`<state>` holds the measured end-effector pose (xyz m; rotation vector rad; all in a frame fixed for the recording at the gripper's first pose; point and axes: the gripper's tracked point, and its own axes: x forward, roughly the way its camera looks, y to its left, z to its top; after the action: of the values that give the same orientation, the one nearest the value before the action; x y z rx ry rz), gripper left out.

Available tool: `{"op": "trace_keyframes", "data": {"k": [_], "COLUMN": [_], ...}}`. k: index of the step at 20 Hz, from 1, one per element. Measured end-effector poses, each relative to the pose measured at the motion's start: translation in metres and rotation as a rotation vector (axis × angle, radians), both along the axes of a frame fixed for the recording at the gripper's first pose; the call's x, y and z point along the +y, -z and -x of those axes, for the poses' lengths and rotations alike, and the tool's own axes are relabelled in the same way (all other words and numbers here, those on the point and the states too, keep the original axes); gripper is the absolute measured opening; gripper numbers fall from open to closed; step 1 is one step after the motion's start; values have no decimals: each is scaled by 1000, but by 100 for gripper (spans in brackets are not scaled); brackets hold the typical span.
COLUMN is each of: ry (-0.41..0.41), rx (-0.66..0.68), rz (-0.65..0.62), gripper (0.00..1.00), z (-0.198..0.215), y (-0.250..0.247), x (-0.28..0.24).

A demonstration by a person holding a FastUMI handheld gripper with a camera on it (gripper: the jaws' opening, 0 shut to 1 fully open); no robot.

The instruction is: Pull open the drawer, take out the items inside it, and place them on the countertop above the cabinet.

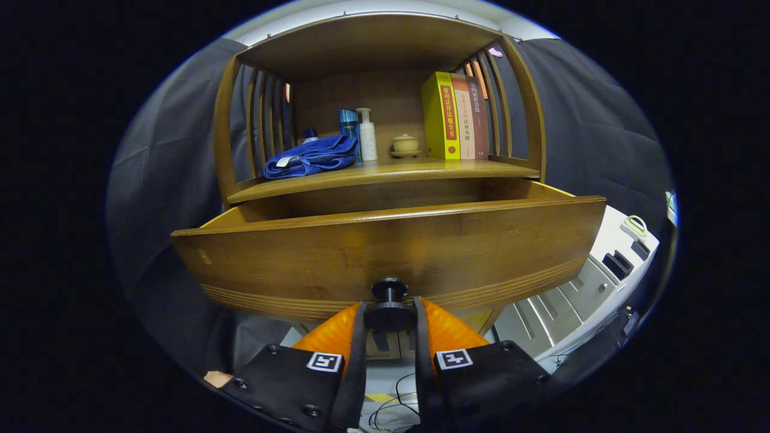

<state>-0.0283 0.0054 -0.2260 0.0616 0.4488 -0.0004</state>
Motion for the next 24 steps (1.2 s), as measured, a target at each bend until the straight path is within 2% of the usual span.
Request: {"op": "trace_keyframes", "data": {"k": [8, 15, 16, 20, 23, 24], "ry": [2, 1, -3, -6, -4, -11], "rx": [75, 58, 55, 94, 58, 50], "rz": [-23, -53, -68, -130, -85, -63], "gripper": [44, 44, 46, 75, 96, 97], "z": [56, 65, 66, 73, 75, 75], "y": [13, 15, 16, 26, 12, 6], "x": [-2, -4, -3, -5, -8, -8]}}
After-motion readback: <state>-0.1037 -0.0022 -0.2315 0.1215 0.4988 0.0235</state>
